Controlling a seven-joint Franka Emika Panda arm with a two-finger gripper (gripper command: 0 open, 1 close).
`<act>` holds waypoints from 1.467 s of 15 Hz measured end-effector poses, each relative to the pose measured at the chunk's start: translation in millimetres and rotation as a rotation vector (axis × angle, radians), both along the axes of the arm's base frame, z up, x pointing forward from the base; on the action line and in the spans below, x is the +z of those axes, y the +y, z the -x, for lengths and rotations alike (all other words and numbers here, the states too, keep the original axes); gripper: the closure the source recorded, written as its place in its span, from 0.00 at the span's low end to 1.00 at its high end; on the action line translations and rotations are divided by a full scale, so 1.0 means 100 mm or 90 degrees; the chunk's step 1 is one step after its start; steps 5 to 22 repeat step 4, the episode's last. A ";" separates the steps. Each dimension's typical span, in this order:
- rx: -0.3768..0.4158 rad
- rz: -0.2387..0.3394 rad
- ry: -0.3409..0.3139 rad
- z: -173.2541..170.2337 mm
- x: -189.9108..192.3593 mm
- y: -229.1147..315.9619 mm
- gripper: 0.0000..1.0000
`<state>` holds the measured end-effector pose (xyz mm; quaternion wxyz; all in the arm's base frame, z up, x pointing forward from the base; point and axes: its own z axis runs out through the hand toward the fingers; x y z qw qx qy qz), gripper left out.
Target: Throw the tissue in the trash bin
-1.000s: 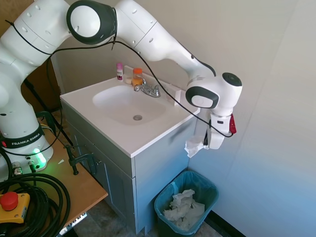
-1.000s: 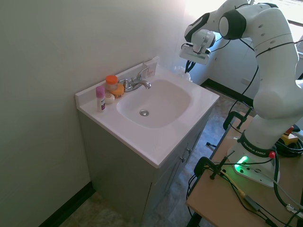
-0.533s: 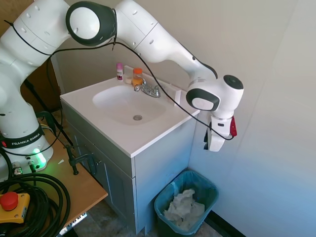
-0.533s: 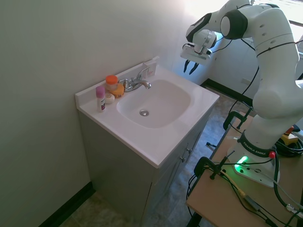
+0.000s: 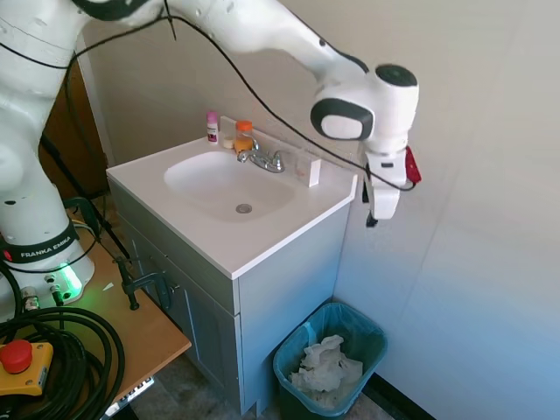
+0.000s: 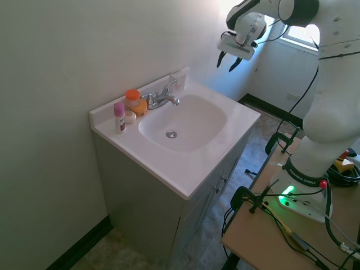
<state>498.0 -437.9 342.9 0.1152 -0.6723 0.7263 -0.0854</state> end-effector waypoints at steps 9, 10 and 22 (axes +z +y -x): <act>0.049 0.045 -0.018 0.16 0.55 0.72 0.00; 0.049 0.045 -0.018 0.16 0.55 0.72 0.00; 0.049 0.045 -0.018 0.16 0.55 0.72 0.00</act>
